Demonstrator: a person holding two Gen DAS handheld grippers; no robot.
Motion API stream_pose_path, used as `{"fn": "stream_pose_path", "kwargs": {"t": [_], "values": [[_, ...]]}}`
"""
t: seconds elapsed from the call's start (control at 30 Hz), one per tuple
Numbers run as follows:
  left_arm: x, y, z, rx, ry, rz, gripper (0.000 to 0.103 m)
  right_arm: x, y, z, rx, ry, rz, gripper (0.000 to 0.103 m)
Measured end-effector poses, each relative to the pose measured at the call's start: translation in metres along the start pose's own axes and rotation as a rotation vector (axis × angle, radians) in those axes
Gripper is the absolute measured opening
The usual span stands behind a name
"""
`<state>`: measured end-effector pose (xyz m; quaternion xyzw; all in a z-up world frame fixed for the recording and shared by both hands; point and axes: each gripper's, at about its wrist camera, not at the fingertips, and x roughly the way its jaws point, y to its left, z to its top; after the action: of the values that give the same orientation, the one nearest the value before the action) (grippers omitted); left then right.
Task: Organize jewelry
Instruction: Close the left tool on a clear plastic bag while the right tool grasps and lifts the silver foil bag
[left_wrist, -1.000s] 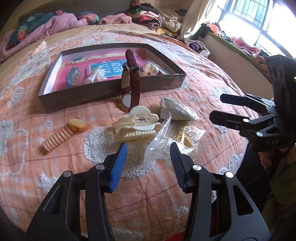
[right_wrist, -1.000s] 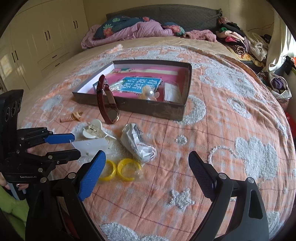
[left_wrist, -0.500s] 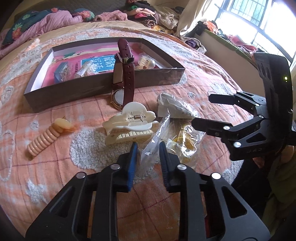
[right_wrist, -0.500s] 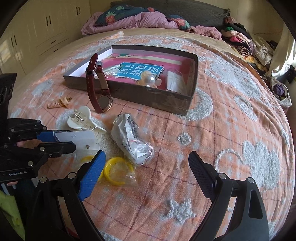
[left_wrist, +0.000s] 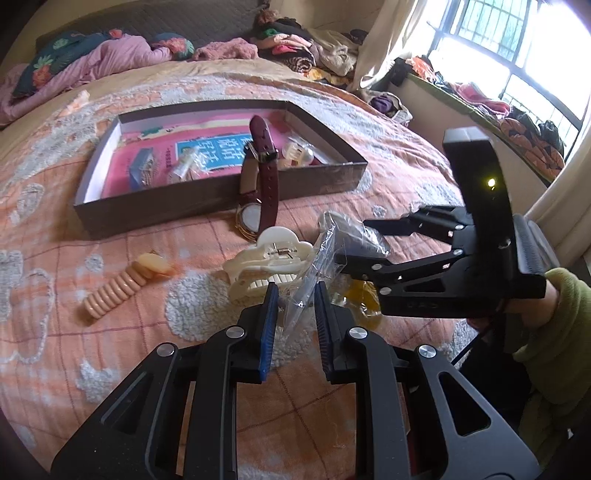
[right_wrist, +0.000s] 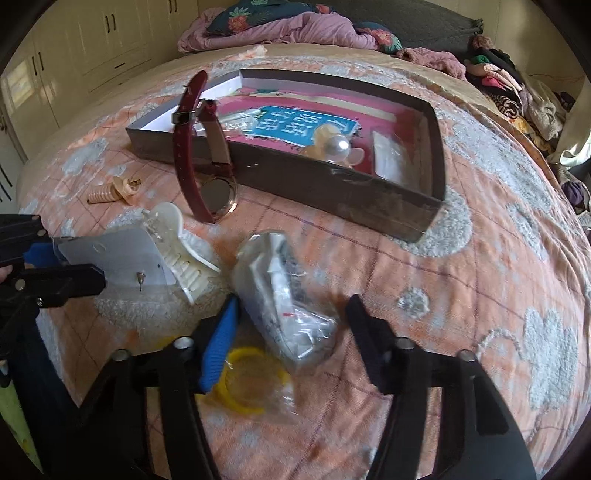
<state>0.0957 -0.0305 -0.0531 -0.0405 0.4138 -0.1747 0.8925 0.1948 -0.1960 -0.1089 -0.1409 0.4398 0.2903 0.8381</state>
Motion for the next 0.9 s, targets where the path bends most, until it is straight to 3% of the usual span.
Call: {"fn": "stream_pose_path", "kwargs": {"t": [0.13,0.9], "values": [[-0.008,0.005,0.003,-0.019,-0.021,0.008,0.013,-0.006,0.002,-0.004,0.006,-0.022,0.001,0.039],[-0.057,0.038,0.017,-0.109,-0.151,0.112,0.013,-0.102,-0.003,-0.004,0.141,-0.292,0.073,0.038]]}}
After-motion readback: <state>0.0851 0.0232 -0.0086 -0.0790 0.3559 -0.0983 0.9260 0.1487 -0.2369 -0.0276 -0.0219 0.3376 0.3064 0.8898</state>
